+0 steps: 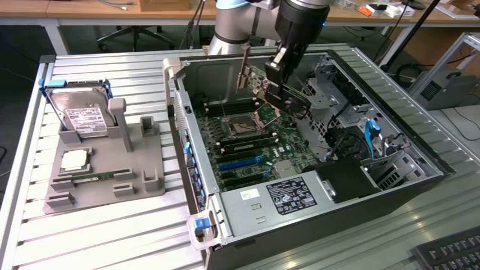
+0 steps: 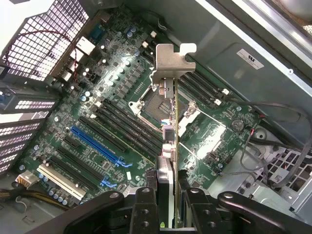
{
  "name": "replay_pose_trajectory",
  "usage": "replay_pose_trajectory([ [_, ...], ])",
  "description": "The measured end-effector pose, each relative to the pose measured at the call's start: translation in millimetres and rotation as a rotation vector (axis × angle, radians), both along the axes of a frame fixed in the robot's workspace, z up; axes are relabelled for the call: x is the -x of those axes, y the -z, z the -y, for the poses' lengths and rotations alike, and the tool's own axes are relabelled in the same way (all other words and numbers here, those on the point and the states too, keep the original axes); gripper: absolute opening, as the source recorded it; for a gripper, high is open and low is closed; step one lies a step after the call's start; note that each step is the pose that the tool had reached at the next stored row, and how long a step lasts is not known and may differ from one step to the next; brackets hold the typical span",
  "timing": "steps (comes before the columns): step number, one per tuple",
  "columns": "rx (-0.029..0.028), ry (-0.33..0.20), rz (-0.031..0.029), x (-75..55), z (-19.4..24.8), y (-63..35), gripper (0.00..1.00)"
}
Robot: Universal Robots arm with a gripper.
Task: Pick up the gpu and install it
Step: 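Insert the gpu into the slot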
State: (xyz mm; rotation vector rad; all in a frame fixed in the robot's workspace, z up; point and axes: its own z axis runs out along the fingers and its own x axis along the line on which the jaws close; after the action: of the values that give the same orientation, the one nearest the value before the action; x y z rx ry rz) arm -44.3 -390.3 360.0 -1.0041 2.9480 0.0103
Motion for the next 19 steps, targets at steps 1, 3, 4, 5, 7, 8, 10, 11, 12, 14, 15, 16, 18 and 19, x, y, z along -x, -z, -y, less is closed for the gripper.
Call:
replay_pose_trajectory([
  [1,0.0000,-0.003,0.0000,0.0,0.0,0.0,0.27],
  [3,0.0000,-0.010,0.0000,0.0,0.0,0.1,0.27],
  [4,0.0001,-0.015,0.0000,0.0,0.0,0.0,0.27],
  [5,0.0000,-0.019,0.0000,0.0,0.0,0.1,0.27],
  [7,0.0000,-0.026,0.0000,0.0,0.0,0.1,0.27],
  [8,0.0000,-0.029,0.0000,0.0,0.0,0.2,0.27],
  [10,0.0000,-0.037,0.0000,0.0,0.0,0.2,0.27],
  [11,0.0001,-0.044,0.0000,0.0,0.0,0.2,0.27],
  [12,0.0000,-0.050,0.0000,0.0,0.0,0.3,0.27],
  [14,0.0000,-0.057,0.0000,0.0,0.0,0.3,0.27],
  [15,0.0000,-0.061,0.0000,0.0,0.0,0.4,0.27],
  [16,0.0000,-0.065,0.0000,0.0,0.0,0.4,0.27],
  [18,0.0000,-0.072,0.0000,0.0,0.0,0.4,0.27],
  [19,0.0000,-0.077,0.0000,0.0,0.0,0.4,0.27],
])
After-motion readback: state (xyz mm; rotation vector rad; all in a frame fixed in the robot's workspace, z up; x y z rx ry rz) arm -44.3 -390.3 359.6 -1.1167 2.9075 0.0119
